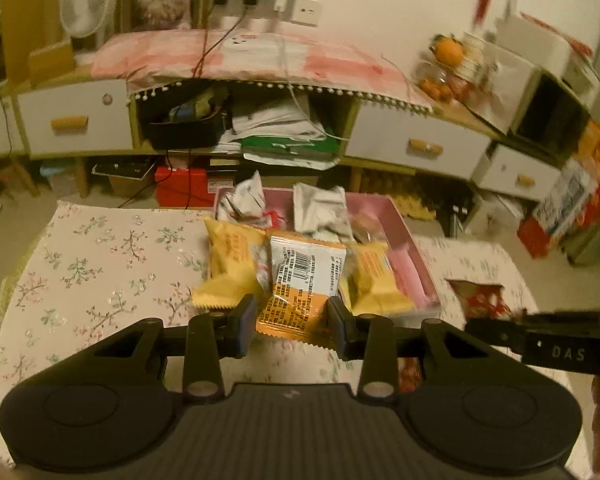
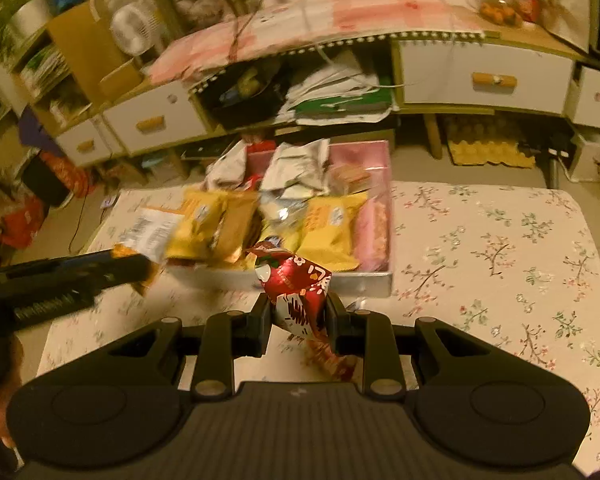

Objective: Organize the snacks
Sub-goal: 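Carry both snacks over the pink box and open both tools inside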

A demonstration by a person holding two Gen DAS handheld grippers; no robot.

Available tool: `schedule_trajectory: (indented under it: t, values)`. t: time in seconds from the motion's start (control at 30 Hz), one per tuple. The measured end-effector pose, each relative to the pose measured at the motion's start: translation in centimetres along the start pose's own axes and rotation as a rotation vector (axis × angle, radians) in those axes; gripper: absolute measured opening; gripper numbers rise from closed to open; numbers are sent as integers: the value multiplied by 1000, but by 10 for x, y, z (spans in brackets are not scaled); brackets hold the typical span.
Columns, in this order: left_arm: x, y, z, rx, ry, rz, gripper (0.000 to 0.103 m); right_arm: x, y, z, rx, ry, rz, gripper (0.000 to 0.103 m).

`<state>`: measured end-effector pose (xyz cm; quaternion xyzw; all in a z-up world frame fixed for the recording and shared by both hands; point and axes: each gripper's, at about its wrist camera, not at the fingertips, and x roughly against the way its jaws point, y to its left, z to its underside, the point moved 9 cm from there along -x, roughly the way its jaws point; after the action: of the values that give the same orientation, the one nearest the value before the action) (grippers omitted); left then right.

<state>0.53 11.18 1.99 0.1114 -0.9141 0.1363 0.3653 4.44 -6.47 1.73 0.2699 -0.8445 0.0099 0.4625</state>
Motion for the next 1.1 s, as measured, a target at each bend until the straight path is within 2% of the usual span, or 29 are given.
schedule_trajectory:
  t: [0.1,0.2,0.4,0.57,0.7,0.8,0.9,1.0,1.1]
  values:
    - [-14,1,-8,36,18,37,43,-10,-15,-8,-40,3,22,25]
    - [-30,-8,-14,30,29,58,43,-24,-27,-18,-70,6,38,25]
    - [-67,-38,-34,13,21,140,43,-50,-51,-44,-182,-8,26,25]
    - [-106,-54,-43,-2,17,162,43,-78,-62,-61,-278,-24,-8,25]
    - [-127,-61,-44,-2,29,185,43,-93,-57,-70,-273,-35,-20,25]
    - [-135,-58,-44,5,35,173,45,-101,-59,-72,-302,-29,-16,25]
    - [-131,-58,-44,-23,11,177,55,-105,-62,-72,-339,-20,-50,30]
    - [-118,-55,-42,-37,5,165,62,-94,-61,-72,-337,-57,-62,36]
    - [-104,-46,-43,25,3,178,62,-79,-59,-66,-324,-76,-45,36]
